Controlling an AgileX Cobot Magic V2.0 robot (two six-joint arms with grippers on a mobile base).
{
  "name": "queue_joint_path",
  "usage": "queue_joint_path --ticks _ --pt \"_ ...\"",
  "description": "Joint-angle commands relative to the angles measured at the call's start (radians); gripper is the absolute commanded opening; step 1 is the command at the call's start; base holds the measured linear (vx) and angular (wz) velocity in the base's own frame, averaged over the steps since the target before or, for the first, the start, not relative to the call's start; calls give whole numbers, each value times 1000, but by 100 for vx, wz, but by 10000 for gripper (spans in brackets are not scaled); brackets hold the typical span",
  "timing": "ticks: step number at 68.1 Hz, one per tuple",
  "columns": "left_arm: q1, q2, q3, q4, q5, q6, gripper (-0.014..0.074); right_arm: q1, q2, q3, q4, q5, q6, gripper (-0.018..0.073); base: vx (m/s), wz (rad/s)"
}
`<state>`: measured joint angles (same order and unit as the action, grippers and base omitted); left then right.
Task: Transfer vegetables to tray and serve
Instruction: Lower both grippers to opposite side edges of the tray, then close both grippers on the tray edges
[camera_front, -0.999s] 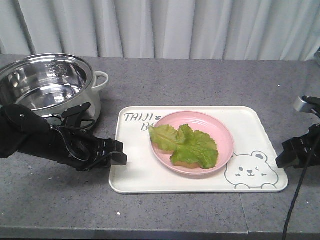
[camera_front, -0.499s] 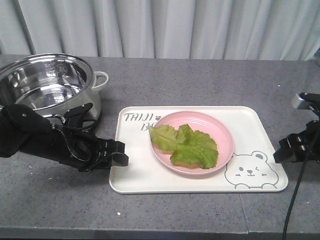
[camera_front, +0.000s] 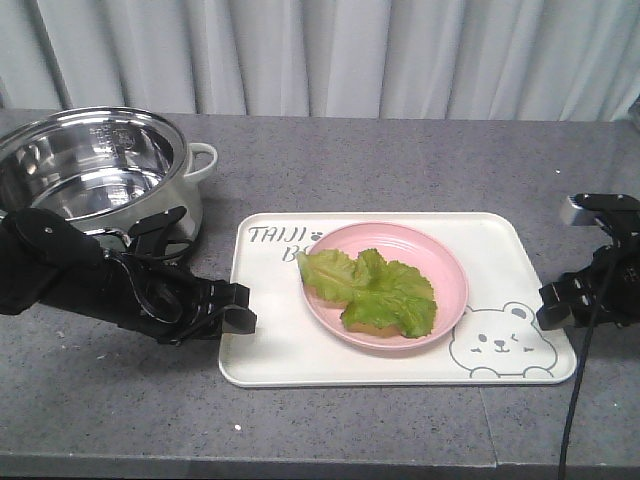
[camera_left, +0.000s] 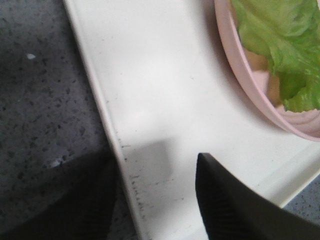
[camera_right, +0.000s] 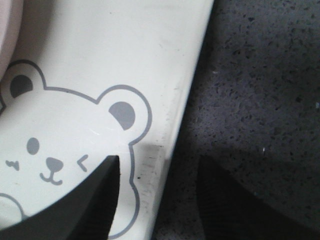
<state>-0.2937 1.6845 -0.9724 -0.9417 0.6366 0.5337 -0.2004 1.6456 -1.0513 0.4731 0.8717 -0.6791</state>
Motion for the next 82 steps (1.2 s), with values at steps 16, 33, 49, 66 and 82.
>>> queue_joint_path --ticks 16,33,49,66,82 --pt "-3 -26 -20 -25 13 1 355 0 9 -28 53 44 16 332 0 0" --pt "-3 -26 -20 -25 13 1 348 0 26 -28 60 91 16 239 0 0" --pt "-3 -26 -20 -25 10 1 212 0 25 -28 60 92 16 72 0 0" --pt "-3 -26 -20 -25 7 1 25 0 25 -28 68 98 16 -11 0 0" --pt "-3 -39 -20 -21 13 1 -7 0 -4 -28 98 125 16 -6 0 0"
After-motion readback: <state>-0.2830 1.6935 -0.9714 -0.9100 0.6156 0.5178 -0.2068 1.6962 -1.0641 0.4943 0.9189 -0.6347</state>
